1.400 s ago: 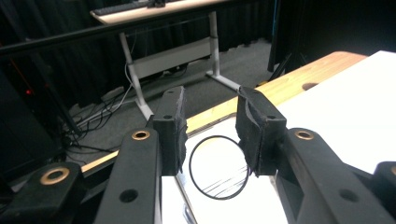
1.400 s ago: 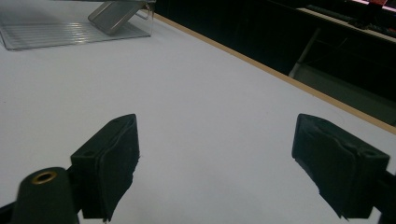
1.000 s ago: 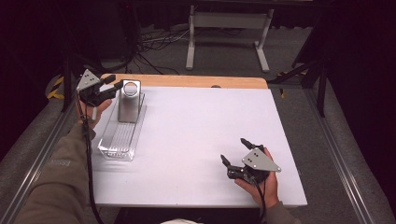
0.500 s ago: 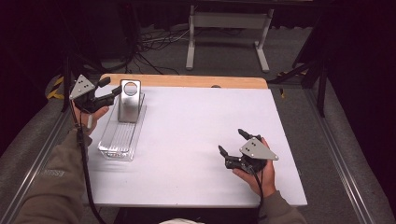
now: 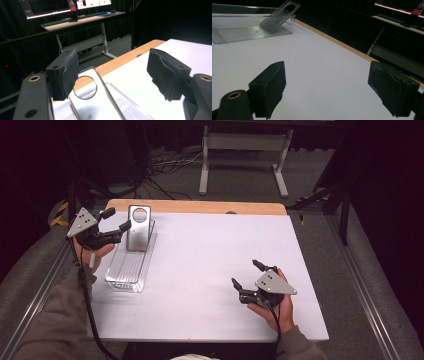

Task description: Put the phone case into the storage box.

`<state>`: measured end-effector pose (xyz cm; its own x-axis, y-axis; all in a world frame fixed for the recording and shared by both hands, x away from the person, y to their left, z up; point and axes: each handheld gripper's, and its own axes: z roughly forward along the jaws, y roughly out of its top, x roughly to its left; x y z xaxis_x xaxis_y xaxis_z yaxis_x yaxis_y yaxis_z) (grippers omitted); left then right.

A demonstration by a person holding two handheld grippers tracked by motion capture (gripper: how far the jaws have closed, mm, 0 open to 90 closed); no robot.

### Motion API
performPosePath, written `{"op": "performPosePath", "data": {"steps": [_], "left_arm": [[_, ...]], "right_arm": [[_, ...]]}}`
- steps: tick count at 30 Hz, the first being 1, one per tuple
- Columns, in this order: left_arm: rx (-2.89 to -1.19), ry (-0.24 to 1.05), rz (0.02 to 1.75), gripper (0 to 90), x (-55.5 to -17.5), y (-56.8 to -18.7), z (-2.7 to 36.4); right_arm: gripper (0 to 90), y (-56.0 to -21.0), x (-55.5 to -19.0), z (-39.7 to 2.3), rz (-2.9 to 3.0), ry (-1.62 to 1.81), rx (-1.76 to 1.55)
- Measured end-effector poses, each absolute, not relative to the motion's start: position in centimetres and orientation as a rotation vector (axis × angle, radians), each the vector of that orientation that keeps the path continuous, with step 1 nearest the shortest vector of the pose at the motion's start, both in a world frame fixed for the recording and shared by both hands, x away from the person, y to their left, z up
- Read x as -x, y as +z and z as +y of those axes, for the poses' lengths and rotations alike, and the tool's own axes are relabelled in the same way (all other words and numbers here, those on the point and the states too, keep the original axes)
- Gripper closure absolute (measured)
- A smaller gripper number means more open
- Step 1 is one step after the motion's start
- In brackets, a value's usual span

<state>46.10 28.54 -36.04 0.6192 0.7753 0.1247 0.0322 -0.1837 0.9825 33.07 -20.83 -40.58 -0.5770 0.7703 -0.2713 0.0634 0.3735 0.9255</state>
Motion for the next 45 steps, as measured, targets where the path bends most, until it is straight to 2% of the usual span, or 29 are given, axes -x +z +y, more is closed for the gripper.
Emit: {"op": "performPosePath", "data": {"steps": [3,17,45], "left_arm": [[-1.626,0.772,0.679,20.6,-45.4,-35.9,28.4],[-1.635,0.726,0.617,8.9,-43.5,-35.4,26.9],[-1.652,0.673,0.518,5.8,-39.7,-35.6,26.3]], "right_arm": [[14.9,-40.6,-32.9,-20.9,1.915,1.249,-0.723],[14.4,-40.2,-32.1,-20.9,1.911,1.243,-0.716],[13.9,-40.0,-31.3,-20.5,1.920,1.255,-0.698]]}}
